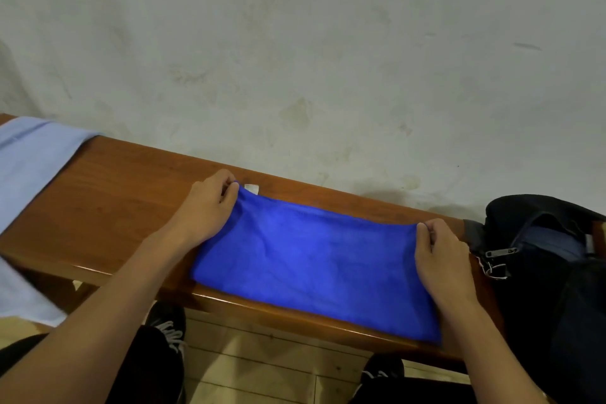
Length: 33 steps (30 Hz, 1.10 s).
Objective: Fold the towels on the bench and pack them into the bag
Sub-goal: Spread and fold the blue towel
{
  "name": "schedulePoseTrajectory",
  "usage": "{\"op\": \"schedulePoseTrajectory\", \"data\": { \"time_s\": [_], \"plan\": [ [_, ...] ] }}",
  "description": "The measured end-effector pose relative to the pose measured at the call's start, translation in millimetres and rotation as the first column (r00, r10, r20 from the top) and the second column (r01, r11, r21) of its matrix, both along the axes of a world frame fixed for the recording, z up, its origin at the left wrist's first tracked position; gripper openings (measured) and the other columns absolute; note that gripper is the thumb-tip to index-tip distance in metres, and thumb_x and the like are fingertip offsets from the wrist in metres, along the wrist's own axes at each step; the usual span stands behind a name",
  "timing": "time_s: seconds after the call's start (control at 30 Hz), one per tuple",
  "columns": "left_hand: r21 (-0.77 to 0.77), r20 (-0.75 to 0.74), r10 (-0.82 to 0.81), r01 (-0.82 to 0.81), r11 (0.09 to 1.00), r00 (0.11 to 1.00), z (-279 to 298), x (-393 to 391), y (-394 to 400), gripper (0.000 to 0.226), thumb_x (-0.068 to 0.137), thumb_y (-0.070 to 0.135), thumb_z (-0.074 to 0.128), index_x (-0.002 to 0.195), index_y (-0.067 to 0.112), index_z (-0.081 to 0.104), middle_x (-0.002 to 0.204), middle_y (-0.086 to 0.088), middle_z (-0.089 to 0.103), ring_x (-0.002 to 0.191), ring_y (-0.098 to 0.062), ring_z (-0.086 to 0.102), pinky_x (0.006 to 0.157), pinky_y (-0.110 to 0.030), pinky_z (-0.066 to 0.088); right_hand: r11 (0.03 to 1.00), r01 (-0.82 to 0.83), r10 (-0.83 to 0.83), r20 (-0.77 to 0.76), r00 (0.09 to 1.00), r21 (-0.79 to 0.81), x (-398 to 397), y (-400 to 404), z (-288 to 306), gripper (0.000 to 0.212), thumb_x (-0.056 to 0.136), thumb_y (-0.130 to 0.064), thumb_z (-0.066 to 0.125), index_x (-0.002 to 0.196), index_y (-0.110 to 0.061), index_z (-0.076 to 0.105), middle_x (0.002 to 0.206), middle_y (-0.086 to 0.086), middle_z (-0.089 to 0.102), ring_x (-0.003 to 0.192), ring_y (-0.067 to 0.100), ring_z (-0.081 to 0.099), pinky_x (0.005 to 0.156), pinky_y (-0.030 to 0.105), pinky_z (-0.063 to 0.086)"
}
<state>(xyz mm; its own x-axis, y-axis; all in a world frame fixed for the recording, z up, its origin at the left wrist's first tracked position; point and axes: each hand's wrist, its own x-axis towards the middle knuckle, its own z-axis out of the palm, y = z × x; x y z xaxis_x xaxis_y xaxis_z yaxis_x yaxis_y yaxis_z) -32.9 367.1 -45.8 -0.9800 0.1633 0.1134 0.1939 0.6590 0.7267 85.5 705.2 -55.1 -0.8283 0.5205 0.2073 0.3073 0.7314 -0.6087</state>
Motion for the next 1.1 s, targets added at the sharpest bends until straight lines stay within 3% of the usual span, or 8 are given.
{"op": "schedulePoseTrajectory", "data": {
  "time_s": [0.23, 0.33, 0.43, 0.6, 0.77, 0.97, 1.1],
  "plan": [
    [-0.092, 0.035, 0.058, -0.055, 0.994, 0.998, -6, 8, -8, 0.012, 0.098, 0.016, 0.057, 0.09, 0.016, 0.066, 0.09, 0.002, 0.067, 0.086, -0.012, 0.062, 0.071, -0.02, 0.046, 0.999, -0.032, 0.031, 0.037, 0.999, 0.024, 0, 0, 0, 0.015, 0.102, -0.024, 0.051, 0.091, -0.016, 0.057, 0.071, -0.001, 0.061, 0.064, 0.011, 0.058, 0.053, 0.026, 0.045],
    [-0.099, 0.031, 0.104, -0.101, 0.99, 0.994, -8, 8, -7, 0.014, 0.094, 0.015, 0.062, 0.083, 0.021, 0.067, 0.08, 0.004, 0.067, 0.078, -0.009, 0.062, 0.062, -0.012, 0.041, 0.997, -0.049, 0.045, 0.073, 0.996, 0.063, 1, -1, -4, 0.009, 0.099, -0.023, 0.058, 0.091, -0.019, 0.059, 0.074, -0.004, 0.06, 0.066, 0.007, 0.056, 0.053, 0.02, 0.041],
    [-0.108, 0.028, 0.123, -0.12, 0.987, 0.992, -9, 8, -5, 0.011, 0.091, 0.016, 0.066, 0.083, 0.022, 0.069, 0.077, 0.006, 0.066, 0.074, -0.007, 0.061, 0.059, -0.012, 0.042, 0.991, -0.08, 0.072, 0.079, 0.994, 0.111, 2, 2, -8, 0.006, 0.096, -0.021, 0.062, 0.091, -0.02, 0.06, 0.081, -0.004, 0.059, 0.071, 0.006, 0.055, 0.056, 0.018, 0.039],
    [-0.184, -0.06, 0.13, -0.139, 0.973, 0.99, -9, 4, -3, 0.005, 0.086, 0.014, 0.072, 0.086, 0.018, 0.072, 0.094, 0.005, 0.058, 0.079, -0.006, 0.052, 0.062, -0.012, 0.033, 0.988, -0.096, 0.09, 0.055, 0.994, 0.119, 3, 6, -10, 0.011, 0.094, -0.017, 0.065, 0.086, -0.023, 0.059, 0.085, -0.004, 0.059, 0.075, 0.004, 0.054, 0.06, 0.016, 0.039],
    [-0.182, -0.024, 0.152, -0.154, 0.971, 0.988, -7, 1, 0, 0.006, 0.087, 0.012, 0.072, 0.092, 0.012, 0.074, 0.107, -0.003, 0.068, 0.09, -0.008, 0.052, 0.073, -0.018, 0.04, 0.994, -0.089, 0.085, 0.061, 0.994, 0.066, 1, 6, -9, 0.018, 0.092, -0.014, 0.067, 0.079, -0.021, 0.056, 0.078, -0.005, 0.061, 0.072, 0.009, 0.058, 0.06, 0.026, 0.049],
    [-0.102, 0.006, 0.18, -0.179, 0.979, 0.984, -7, -2, -5, 0.005, 0.087, 0.011, 0.073, 0.088, 0.016, 0.072, 0.088, 0.001, 0.07, 0.075, -0.005, 0.06, 0.06, -0.011, 0.039, 0.997, -0.055, 0.055, 0.004, 0.998, -0.059, -3, 6, -6, 0.016, 0.094, -0.017, 0.065, 0.081, -0.017, 0.057, 0.079, -0.003, 0.062, 0.075, 0.01, 0.059, 0.059, 0.021, 0.045],
    [-0.106, -0.059, 0.187, -0.192, 0.976, 0.981, -8, -3, -6, 0.006, 0.089, 0.014, 0.071, 0.086, 0.019, 0.07, 0.076, 0.008, 0.063, 0.071, -0.004, 0.058, 0.057, -0.011, 0.038, 0.993, -0.084, 0.078, -0.063, 0.995, -0.089, -4, 6, -6, 0.015, 0.094, -0.016, 0.066, 0.083, -0.02, 0.057, 0.086, -0.004, 0.063, 0.079, 0.009, 0.06, 0.061, 0.019, 0.044]
  ]
}}
